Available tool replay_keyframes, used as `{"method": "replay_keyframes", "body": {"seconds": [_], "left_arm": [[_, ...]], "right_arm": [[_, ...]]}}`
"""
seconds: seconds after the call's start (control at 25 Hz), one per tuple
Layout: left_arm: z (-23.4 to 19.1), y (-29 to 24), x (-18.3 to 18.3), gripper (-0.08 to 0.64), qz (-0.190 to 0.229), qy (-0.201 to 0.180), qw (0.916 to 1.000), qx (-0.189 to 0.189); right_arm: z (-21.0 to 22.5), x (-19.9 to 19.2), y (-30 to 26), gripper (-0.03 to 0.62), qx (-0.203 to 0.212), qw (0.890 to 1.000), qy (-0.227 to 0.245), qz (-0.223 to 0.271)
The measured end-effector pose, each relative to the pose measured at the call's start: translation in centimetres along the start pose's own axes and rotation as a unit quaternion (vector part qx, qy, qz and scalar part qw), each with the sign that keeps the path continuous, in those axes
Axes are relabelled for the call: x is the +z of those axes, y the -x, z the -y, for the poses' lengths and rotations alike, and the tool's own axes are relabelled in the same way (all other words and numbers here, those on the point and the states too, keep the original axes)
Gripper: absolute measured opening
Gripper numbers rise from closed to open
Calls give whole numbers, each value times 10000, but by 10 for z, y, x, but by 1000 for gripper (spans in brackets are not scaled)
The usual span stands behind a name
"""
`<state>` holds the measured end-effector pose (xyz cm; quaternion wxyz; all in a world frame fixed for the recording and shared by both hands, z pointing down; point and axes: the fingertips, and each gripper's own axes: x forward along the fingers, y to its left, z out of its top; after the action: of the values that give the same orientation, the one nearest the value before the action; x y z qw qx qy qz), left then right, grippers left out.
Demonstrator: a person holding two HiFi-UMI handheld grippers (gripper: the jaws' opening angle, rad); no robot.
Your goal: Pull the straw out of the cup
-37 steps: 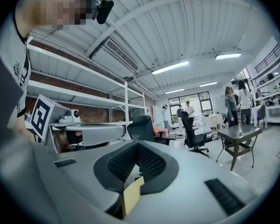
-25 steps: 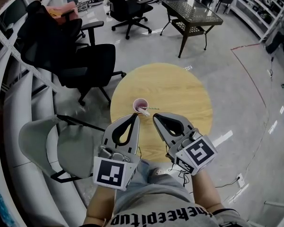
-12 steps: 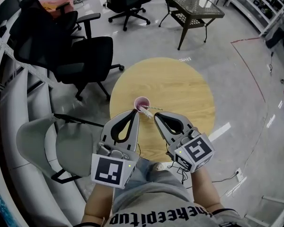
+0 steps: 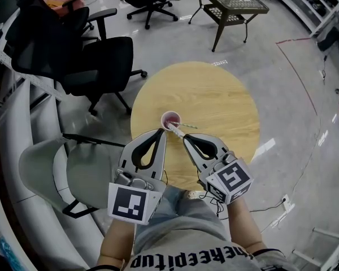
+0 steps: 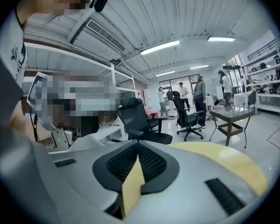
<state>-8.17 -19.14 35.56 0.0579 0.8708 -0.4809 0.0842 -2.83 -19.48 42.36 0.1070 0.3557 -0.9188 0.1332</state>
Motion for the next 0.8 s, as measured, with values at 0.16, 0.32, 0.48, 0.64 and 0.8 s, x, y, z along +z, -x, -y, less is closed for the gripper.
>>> {"method": "replay_keyframes", "body": {"seconds": [0.16,0.32,0.48,0.64,0.8], "left_arm": [[-1,1,-7,15,-72,52,10000,-21],[-2,2,-13,17,-122,102,9999,-35],[-3,4,-19,16,-160,140,9998,-43],[-3,6,-24,15,-169,184,9997,-46],[-5,6,-25,15,-185,208,9996,-45]], "right_arm": [[-1,-8,-2,43,-3,9999,-8,-109],[-1,-17,-4,51,-25,9998,-39,-188],[-2,-24,-6,60,-40,9996,-48,-292],[-2,-30,-7,69,-77,9994,-23,-334],[-1,-34,-9,74,-108,9992,-17,-396]]}}
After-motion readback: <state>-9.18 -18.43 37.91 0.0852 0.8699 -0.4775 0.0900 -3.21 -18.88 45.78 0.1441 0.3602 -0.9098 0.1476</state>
